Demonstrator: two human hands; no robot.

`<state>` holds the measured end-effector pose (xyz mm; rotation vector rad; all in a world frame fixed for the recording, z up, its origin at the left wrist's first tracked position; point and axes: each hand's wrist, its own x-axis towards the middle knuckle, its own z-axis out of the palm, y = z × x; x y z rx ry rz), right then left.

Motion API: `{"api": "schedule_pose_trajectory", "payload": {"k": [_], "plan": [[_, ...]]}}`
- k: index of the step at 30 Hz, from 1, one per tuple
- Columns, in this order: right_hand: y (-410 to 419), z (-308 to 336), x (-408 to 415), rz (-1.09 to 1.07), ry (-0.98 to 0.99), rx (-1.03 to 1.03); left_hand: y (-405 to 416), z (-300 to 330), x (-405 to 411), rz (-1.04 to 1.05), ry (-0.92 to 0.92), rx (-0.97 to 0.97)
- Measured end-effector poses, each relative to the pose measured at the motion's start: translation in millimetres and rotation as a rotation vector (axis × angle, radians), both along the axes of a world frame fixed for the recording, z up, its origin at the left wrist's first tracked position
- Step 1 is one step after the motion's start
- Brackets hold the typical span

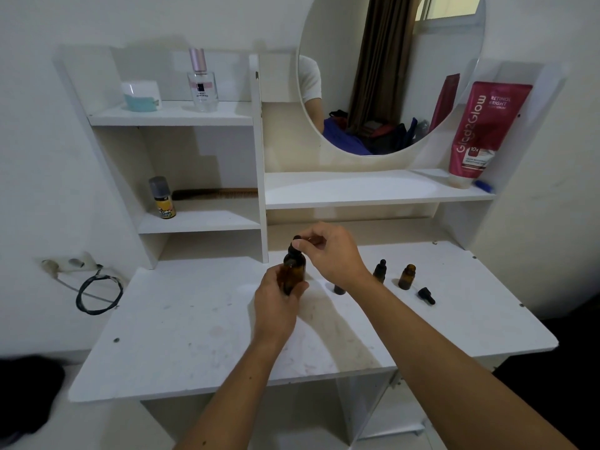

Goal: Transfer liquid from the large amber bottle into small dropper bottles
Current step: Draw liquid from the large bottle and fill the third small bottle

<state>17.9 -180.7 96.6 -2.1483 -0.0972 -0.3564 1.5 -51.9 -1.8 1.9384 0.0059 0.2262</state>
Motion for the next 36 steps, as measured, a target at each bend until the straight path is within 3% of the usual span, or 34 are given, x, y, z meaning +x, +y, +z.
{"api": "schedule_pose_trajectory", "payload": {"k": [5,17,23,28,32,36], "plan": [[-2,14,-4,0.012,-0.022,0.031,-1,3,-1,0.008,0.016,0.001],[-35,63,-31,-0.045,-0.329,0.173,-1,2,-10,0.033,0.020,0.003],[-91,48,-60,-0.141,-0.282,0.186,-26,4,-48,0.196,-0.032,-0.116],[-144,28,-82,-0.270,-0.238,0.199,-81,1,-83,-0.021,-0.003,-0.160],[-175,19,-93,-0.348,-0.229,0.190,-133,1,-91,-0.277,0.041,-0.092],[-195,15,-95,-0.380,-0.239,0.188,-166,2,-81,-0.355,0.019,0.019]]}}
